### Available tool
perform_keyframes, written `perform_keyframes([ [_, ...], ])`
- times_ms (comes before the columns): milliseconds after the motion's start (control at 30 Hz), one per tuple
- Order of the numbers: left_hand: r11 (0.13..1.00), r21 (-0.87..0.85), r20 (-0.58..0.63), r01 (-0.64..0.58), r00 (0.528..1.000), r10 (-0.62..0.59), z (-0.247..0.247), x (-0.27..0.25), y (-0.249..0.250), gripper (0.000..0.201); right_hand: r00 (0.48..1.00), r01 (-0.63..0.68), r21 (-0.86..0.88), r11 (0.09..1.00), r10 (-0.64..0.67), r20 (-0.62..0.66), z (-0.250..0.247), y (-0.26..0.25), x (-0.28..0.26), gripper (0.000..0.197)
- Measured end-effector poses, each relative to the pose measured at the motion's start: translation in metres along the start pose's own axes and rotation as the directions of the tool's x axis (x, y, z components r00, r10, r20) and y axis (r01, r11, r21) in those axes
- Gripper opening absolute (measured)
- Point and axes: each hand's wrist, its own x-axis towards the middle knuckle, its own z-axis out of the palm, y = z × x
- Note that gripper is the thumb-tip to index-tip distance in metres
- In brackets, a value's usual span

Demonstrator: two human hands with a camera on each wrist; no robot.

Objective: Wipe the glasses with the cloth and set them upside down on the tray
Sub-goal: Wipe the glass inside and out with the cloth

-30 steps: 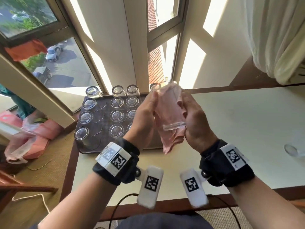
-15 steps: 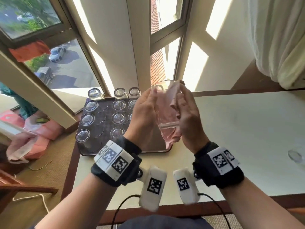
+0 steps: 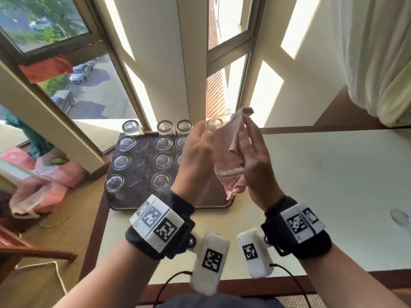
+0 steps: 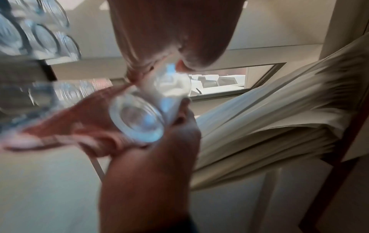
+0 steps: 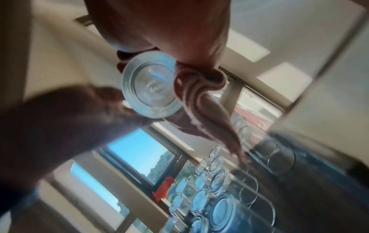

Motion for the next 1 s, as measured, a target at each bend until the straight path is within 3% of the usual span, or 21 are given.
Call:
perform_keyframes([
  [33, 1.0, 0.027, -0.023, 0.001, 1.0, -0.001, 0.004, 0.0, -0.002, 0.038, 0.999, 0.05, -0.066, 0.997, -0.049, 0.017, 0.002, 0.003, -0.002, 0.046],
  [100, 0.998, 0.053, -0.02, -0.019, 1.0, 0.021, 0.009, -0.002, -0.008, 0.07, 0.997, 0.057, -0.063, 0.996, -0.053, 0.056, 0.005, 0.005, -0.003, 0.049],
  [167, 0.999, -0.044, 0.034, -0.021, 0.999, 0.023, 0.007, -0.005, -0.008, 0.066, 0.99, -0.094, 0.182, 0.979, 0.072, 0.125, 0.004, -0.002, -0.005, 0.044],
  [233, 0.99, -0.133, 0.161, 0.052, 0.987, -0.03, 0.0, -0.007, -0.008, 0.066, 0.954, -0.294, 0.445, 0.846, 0.233, 0.188, -0.001, -0.007, -0.005, 0.041],
  [267, 0.987, -0.138, 0.204, 0.082, 0.978, -0.053, -0.004, -0.009, -0.007, 0.071, 0.942, -0.334, 0.482, 0.81, 0.278, 0.187, -0.003, -0.006, -0.005, 0.039],
  [333, 0.992, -0.106, 0.201, 0.066, 0.979, -0.043, -0.006, -0.01, -0.007, 0.066, 0.958, -0.284, 0.385, 0.878, 0.272, 0.088, -0.002, -0.003, -0.004, 0.037],
  [400, 0.999, -0.047, 0.073, 0.015, 0.997, -0.012, -0.004, -0.009, -0.008, 0.045, 0.994, -0.111, 0.111, 0.988, 0.112, -0.003, 0.0, 0.001, -0.004, 0.042],
  [467, 1.0, -0.009, 0.002, -0.004, 1.0, 0.004, 0.003, -0.013, -0.008, 0.038, 0.999, 0.042, -0.099, 0.994, -0.039, 0.033, 0.002, 0.007, -0.002, 0.049],
  [533, 1.0, 0.014, -0.014, -0.028, 1.0, 0.028, 0.009, -0.016, -0.009, 0.038, 0.995, 0.058, -0.083, 0.995, -0.05, 0.085, 0.004, 0.007, -0.001, 0.044],
  [600, 0.999, -0.029, 0.044, -0.03, 0.999, 0.032, 0.007, -0.017, -0.01, 0.044, 0.99, -0.054, 0.104, 0.993, 0.04, 0.132, 0.004, 0.0, -0.002, 0.038],
  [667, 0.999, -0.045, 0.147, 0.019, 0.989, -0.013, -0.001, -0.015, -0.008, 0.055, 0.973, -0.21, 0.294, 0.932, 0.172, 0.151, 0.0, -0.006, -0.001, 0.044],
  [733, 0.999, 0.013, 0.22, 0.044, 0.974, -0.045, -0.011, -0.014, -0.006, 0.052, 0.968, -0.246, 0.318, 0.915, 0.213, 0.137, -0.003, -0.005, -0.002, 0.045],
  [833, 1.0, 0.006, 0.162, -0.009, 0.987, 0.007, -0.016, -0.016, -0.001, 0.033, 0.997, -0.041, 0.023, 0.999, 0.039, 0.067, 0.0, -0.001, -0.002, 0.049],
  [900, 0.999, -0.016, 0.163, -0.031, 0.986, 0.033, -0.013, -0.02, 0.001, 0.027, 0.993, 0.108, -0.204, 0.973, -0.095, 0.071, 0.004, 0.004, -0.002, 0.057],
  [933, 0.999, -0.011, 0.178, -0.043, 0.983, 0.045, -0.01, -0.022, 0.001, 0.028, 0.99, 0.133, -0.222, 0.966, -0.119, 0.077, 0.007, 0.004, -0.002, 0.059],
  [1000, 0.998, -0.039, 0.185, -0.048, 0.981, 0.054, -0.007, -0.022, 0.001, 0.041, 0.991, 0.083, -0.046, 0.996, -0.077, 0.109, 0.01, 0.001, -0.003, 0.055],
])
